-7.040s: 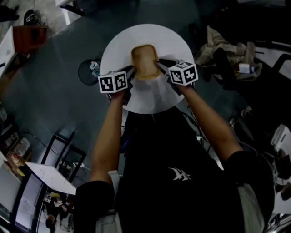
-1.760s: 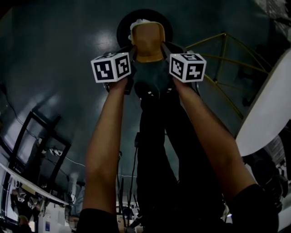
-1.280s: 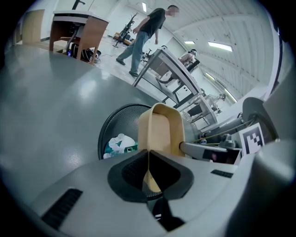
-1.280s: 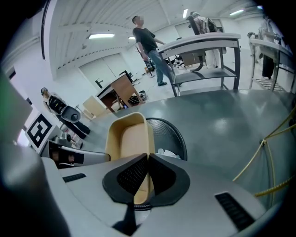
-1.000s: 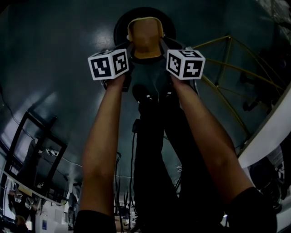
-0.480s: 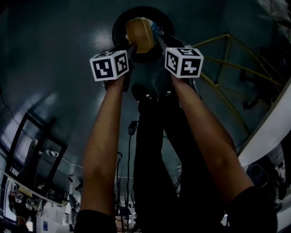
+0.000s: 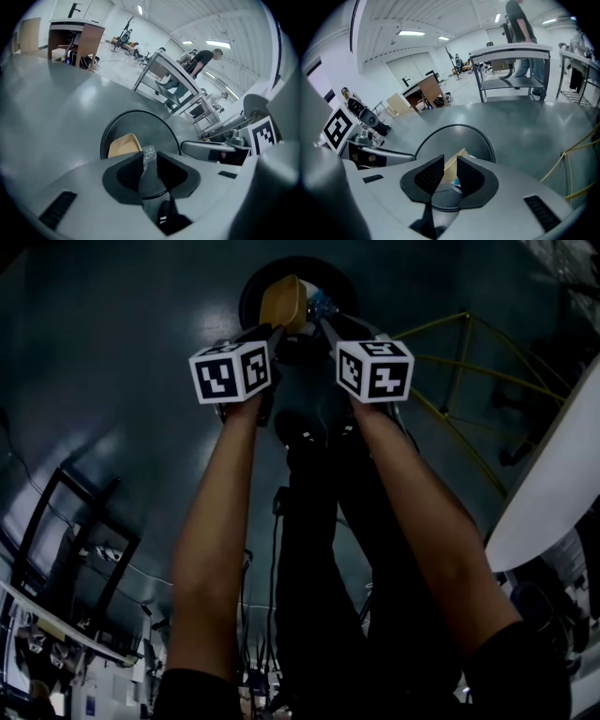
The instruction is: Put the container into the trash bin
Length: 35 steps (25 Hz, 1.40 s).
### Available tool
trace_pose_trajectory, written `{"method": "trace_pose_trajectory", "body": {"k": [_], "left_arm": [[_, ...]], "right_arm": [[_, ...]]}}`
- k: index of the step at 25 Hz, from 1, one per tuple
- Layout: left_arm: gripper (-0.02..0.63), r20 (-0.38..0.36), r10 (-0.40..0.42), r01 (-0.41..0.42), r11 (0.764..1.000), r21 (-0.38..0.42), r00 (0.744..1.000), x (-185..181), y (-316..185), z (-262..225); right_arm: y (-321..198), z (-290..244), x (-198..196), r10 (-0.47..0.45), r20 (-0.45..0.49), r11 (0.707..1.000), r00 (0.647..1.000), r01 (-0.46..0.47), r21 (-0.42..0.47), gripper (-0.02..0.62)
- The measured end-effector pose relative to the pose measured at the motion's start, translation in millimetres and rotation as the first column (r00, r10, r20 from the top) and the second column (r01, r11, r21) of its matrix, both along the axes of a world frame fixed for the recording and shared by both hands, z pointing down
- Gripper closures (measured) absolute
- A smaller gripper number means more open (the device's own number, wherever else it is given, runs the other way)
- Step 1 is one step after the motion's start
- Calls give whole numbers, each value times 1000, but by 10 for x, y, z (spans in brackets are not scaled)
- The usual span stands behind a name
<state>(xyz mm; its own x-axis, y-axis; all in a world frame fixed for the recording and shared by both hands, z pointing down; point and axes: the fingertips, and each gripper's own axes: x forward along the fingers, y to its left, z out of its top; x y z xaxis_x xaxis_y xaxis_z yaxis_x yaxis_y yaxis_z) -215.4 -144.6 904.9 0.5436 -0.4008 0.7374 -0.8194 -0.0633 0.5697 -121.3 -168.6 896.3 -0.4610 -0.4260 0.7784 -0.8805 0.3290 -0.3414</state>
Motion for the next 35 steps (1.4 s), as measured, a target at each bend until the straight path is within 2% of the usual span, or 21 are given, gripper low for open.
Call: {"method": "trace_pose_trajectory", "body": {"k": [3,7,11,14,17,21,23,27,35], "left_arm": [[554,7,5,-5,1000,14,1000,-2,-27,-126],[594,6,2,-2,1000,23,1000,3,-34,-390],[603,-5,6,-6,999,35,1000,106,-38,-775],[603,-4,22,-21,996,85,1000,168,-222,-1055],[603,-11,22,-20,994,111,1000,186,-189,-1527],[603,-27,21,-17,985,171,999,237,-193,-2391],[603,-38,28,-19,975,223,999,287,-275,-2854],[603,-52,44,-23,939,343,998,349,-443,-3780],[603,-62,101,-56,863,503,993,700,-218,-5254]], "right_arm": [[-33,-146,-85,-17,16,1000,1000,16,22,524],[-41,-445,-195,-35,45,999,998,33,41,541],[-28,-817,-205,-44,77,998,996,41,49,546],[-198,-1075,-218,-47,101,995,994,37,93,546],[-132,-1542,-303,-62,125,992,990,47,118,546],[-72,-2423,-374,-73,173,985,982,44,169,546],[-112,-2884,-362,-83,194,976,978,41,214,546],[-198,-3824,-341,-140,250,947,958,55,317,548],[90,-5457,18,-263,314,875,912,89,475,548]]}}
